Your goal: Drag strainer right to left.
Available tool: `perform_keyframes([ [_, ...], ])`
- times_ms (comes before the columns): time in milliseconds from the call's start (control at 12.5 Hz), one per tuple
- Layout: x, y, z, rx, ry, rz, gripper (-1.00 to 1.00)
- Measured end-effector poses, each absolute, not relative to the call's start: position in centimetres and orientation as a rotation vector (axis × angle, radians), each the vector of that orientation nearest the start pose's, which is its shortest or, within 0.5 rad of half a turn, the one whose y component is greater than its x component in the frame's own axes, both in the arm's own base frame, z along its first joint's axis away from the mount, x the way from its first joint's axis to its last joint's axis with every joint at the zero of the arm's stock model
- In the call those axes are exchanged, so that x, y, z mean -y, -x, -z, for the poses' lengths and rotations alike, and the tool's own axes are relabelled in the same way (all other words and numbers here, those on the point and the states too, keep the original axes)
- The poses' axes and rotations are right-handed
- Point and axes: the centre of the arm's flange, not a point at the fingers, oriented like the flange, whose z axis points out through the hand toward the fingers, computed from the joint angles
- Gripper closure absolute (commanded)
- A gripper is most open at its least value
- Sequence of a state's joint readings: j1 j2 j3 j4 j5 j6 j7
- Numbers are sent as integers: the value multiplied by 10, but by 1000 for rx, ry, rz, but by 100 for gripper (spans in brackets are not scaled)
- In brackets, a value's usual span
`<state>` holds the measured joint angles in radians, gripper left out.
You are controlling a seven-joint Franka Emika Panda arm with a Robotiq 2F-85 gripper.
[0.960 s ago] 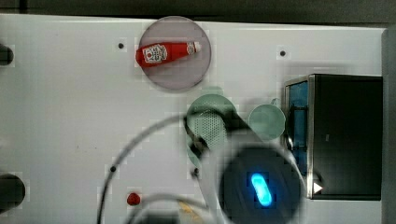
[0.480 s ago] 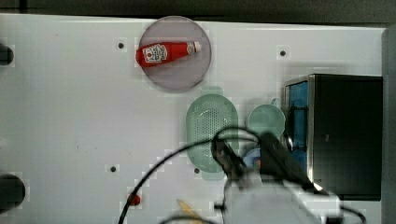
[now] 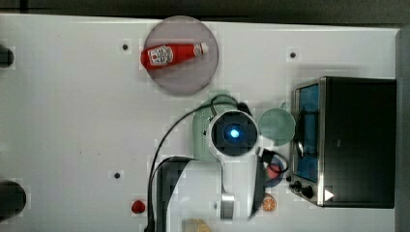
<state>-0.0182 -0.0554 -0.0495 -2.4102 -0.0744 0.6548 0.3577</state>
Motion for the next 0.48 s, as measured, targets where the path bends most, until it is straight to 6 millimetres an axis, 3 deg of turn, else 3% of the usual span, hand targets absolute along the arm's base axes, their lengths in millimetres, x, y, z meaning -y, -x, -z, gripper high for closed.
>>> perform_keyframes([
  [80, 33, -466, -283, -1851, 2683, -155, -100],
  [240, 28, -467, -228, -1974, 2613, -180, -100],
  [480, 13, -477, -193, -2048, 2504, -127, -100],
])
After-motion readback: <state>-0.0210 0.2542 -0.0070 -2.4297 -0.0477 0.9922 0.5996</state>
